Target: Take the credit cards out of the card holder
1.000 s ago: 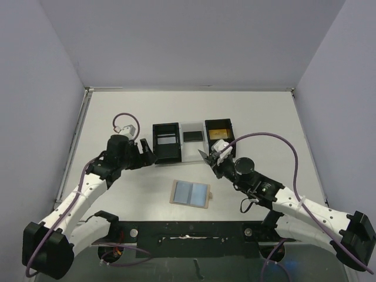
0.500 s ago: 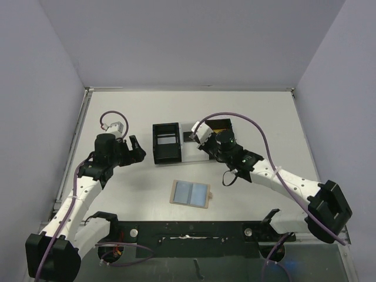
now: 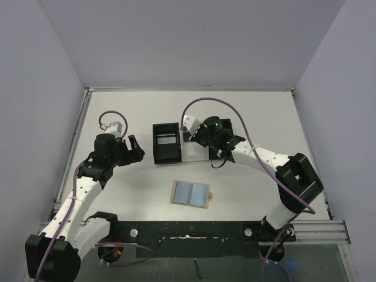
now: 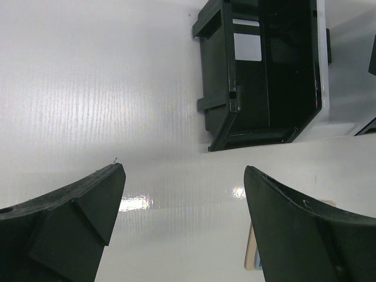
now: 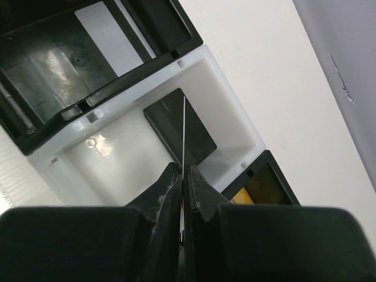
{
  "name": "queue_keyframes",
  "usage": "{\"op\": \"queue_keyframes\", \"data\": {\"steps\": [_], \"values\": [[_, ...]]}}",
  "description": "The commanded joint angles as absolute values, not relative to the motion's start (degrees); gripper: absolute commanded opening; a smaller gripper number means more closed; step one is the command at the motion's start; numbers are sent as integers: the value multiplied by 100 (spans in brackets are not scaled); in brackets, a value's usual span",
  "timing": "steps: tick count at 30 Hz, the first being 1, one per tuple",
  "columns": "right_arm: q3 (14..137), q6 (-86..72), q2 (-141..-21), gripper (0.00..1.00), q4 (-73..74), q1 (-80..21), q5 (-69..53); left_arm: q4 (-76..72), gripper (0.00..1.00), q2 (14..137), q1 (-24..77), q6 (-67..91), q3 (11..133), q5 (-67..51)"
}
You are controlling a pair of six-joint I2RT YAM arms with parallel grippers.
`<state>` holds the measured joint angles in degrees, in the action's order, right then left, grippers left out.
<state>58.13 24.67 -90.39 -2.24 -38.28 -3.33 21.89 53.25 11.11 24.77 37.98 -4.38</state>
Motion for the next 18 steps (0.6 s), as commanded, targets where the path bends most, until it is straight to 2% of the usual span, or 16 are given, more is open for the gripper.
{"op": "queue_keyframes", "data": {"steps": [1,12,18], "values": [[6333,3142,-9336,2,-464,-3873,37,1925,82,5231,1090,2425,3875,-318],[7097,3851,-10342,3,-139,-3761,-97,1918,82,5257,1083,2435,3876,-291],[7424,4451,-10780,5,87,-3782,405,1919,82,5256,1086,2435,3876,-280]]}}
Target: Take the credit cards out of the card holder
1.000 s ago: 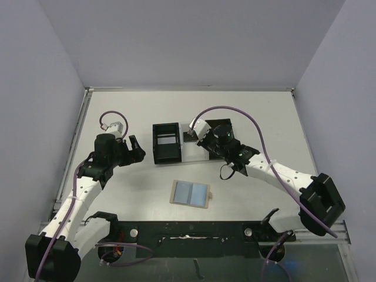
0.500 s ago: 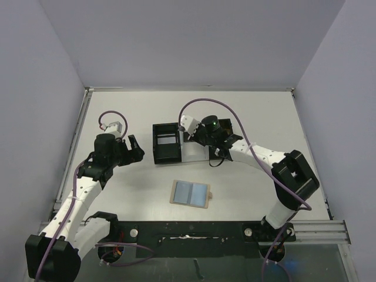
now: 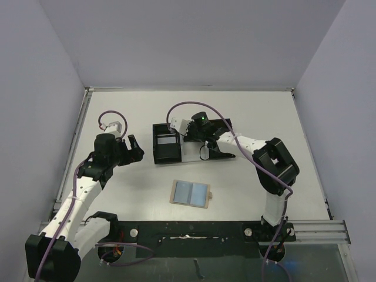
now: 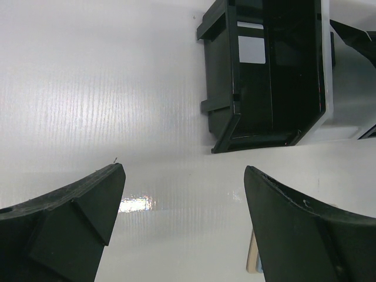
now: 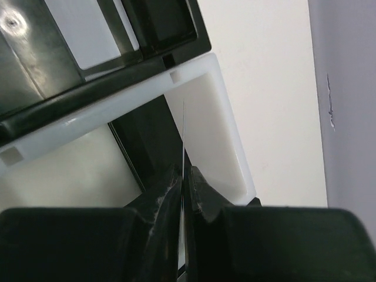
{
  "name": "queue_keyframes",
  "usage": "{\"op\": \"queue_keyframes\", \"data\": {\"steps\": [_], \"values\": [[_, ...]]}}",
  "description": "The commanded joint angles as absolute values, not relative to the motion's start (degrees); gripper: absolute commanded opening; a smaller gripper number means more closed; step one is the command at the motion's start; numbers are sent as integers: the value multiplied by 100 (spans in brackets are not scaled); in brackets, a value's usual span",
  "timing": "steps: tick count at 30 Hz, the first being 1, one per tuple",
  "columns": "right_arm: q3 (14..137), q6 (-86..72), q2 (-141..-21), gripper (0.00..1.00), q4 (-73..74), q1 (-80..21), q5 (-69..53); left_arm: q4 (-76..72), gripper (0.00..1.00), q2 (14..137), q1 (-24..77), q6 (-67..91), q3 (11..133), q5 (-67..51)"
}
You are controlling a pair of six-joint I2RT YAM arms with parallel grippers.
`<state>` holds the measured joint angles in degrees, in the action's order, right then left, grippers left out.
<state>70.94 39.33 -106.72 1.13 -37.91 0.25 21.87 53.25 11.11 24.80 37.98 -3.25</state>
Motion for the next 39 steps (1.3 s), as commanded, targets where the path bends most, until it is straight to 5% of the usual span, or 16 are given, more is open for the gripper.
{"op": "queue_keyframes", "data": {"steps": [1,19,26,39], "values": [[7441,4516,-10841,5,20,-3775,473,1910,82,5263,1077,2435,3869,-276],[7699,5120,-11572,11,60,-3759,270,1982,82,5433,1080,2438,3911,-266],[7507,4961,-11347,35,-15,-3753,73,1982,82,5459,1074,2438,3902,-260],[7558,4548,-11205,46,159,-3616,-408,1986,82,5581,1081,2435,3920,-346]]}}
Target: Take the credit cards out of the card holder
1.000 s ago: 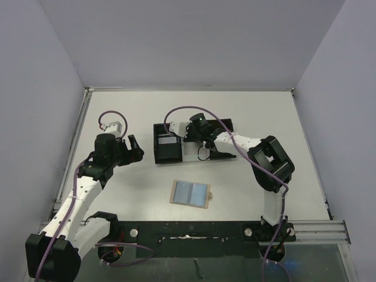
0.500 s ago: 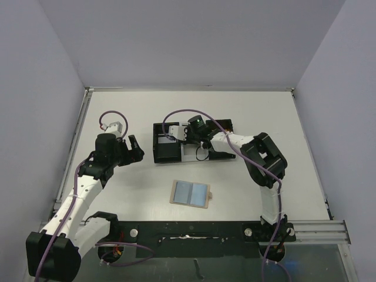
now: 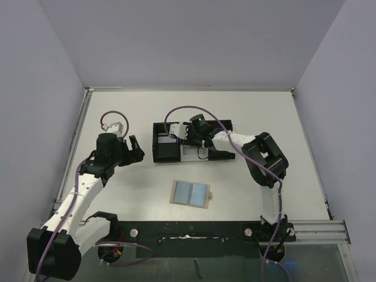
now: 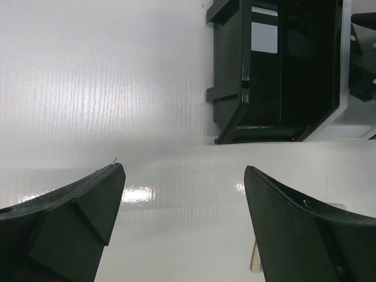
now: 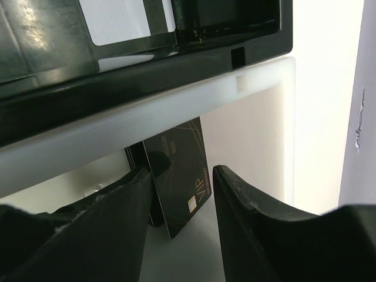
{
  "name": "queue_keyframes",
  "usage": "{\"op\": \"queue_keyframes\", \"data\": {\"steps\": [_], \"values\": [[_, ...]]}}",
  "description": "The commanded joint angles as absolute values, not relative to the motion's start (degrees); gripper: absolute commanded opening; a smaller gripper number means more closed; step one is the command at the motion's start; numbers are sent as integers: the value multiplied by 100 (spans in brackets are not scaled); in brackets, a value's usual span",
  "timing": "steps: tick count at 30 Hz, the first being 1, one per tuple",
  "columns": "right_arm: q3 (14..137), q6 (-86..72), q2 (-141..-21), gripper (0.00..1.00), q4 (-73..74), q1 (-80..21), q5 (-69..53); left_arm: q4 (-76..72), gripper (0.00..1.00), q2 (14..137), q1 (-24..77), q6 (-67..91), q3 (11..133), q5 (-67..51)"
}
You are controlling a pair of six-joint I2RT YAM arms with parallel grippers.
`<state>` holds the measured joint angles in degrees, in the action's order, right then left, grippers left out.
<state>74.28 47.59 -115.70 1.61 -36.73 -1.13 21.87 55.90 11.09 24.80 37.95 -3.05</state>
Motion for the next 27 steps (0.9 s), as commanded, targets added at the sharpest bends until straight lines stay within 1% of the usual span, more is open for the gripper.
{"op": "queue_keyframes", "data": {"steps": [1,7,15,23,27], "values": [[7566,4532,-11206,47,163,-3606,-399,1986,82,5594,1081,2430,3918,-352],[7739,4336,-11183,52,341,-3501,-615,1994,82,5669,1078,2430,3936,-387],[7853,4047,-11011,54,363,-3432,-842,1992,82,5717,1081,2435,3937,-454],[7778,3832,-10565,56,281,-3427,-1028,1986,82,5757,1081,2435,3941,-483],[7556,3410,-10121,57,5,-3435,-904,2002,82,5766,1081,2435,3951,-484]]}}
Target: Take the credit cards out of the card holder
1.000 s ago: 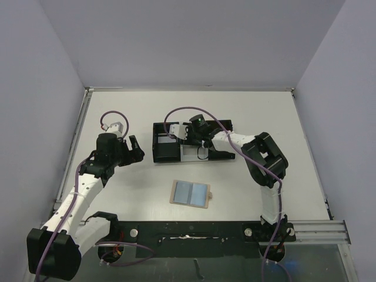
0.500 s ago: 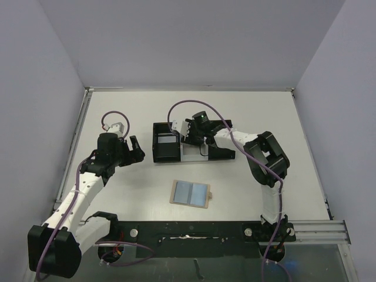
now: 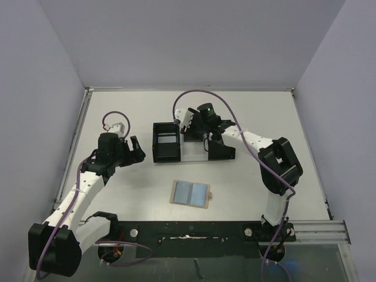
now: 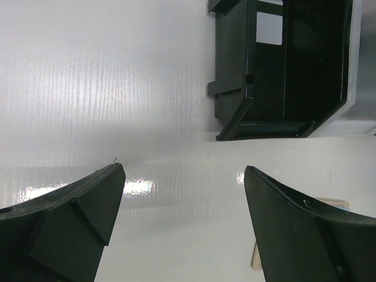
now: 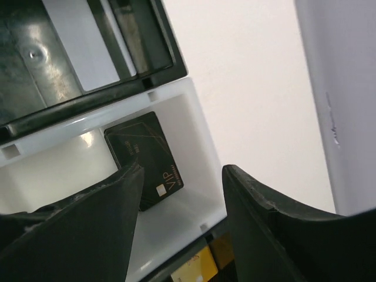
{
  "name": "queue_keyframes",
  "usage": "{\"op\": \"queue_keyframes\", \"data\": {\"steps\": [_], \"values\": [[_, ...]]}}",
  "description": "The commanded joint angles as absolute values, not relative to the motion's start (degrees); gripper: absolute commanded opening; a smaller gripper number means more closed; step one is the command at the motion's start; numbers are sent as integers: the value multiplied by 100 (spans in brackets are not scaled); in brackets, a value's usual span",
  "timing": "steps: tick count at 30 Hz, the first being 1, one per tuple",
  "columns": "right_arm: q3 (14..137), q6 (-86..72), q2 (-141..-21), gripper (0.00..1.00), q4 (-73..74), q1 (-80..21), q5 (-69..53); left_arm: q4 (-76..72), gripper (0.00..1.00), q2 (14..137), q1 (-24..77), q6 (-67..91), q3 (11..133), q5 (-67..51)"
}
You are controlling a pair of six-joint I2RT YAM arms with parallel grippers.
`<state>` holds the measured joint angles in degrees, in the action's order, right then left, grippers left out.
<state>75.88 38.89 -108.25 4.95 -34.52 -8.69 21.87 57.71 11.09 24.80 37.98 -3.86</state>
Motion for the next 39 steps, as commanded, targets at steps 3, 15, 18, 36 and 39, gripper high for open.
{"op": "queue_keyframes", "data": {"steps": [3,15,18,36,39], "values": [[7204,2295,-9518,59,-545,-3417,-767,2004,82,5742,1081,2443,3950,-467],[5753,-3641,-7632,89,174,-2634,-961,1973,82,5395,1072,2521,3921,-191],[5213,-4353,-7394,83,309,-2951,-757,1960,82,5312,1070,2537,3909,-122],[6039,-6293,-9075,75,3008,-6471,2575,1975,82,5378,1055,2580,3918,-107],[6142,-6182,-9229,74,2940,-6503,2470,1986,83,5375,1050,2584,3920,-81]]}}
